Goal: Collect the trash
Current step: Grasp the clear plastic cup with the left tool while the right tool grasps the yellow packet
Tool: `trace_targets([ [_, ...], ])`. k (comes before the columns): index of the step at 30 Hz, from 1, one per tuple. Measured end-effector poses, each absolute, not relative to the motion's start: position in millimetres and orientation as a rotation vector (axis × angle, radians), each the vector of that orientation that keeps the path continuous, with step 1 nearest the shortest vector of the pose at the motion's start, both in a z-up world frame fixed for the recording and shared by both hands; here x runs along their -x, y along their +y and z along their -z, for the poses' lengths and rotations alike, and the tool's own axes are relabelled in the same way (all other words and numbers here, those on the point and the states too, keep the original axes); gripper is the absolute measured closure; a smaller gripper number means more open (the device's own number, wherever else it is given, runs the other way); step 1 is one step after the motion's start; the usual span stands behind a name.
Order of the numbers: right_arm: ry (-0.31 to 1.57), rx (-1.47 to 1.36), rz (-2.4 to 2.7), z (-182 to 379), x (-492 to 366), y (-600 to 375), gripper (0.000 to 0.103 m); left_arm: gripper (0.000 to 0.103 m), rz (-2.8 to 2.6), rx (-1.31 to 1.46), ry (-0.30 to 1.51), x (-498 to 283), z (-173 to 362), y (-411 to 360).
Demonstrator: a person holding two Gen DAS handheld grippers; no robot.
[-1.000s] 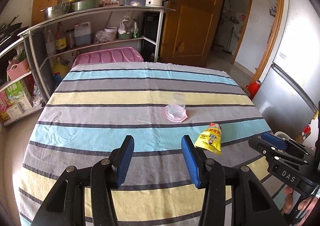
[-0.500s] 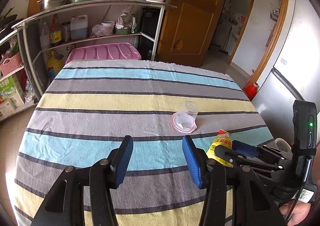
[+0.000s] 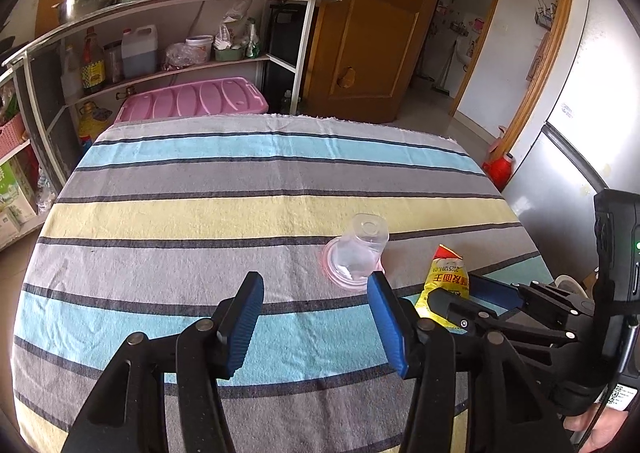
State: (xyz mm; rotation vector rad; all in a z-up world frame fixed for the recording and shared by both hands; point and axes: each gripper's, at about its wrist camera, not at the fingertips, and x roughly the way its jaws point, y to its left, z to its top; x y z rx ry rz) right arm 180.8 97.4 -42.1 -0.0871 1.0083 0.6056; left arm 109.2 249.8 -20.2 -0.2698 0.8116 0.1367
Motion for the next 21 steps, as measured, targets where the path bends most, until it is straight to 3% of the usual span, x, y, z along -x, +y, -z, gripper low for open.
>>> trace_targets([
  [12,0.968,0.171,-0.577,40.8,-194.7,95.5,0.054,0.047,-0.108,0.185,0.844,-137.2,29.0,228.3],
  [21,0.962,0.179,-0.576,46.4,-200.3,93.2,0.042,0.047,-0.112,0.158,0.842,-157.7,30.7,223.0],
])
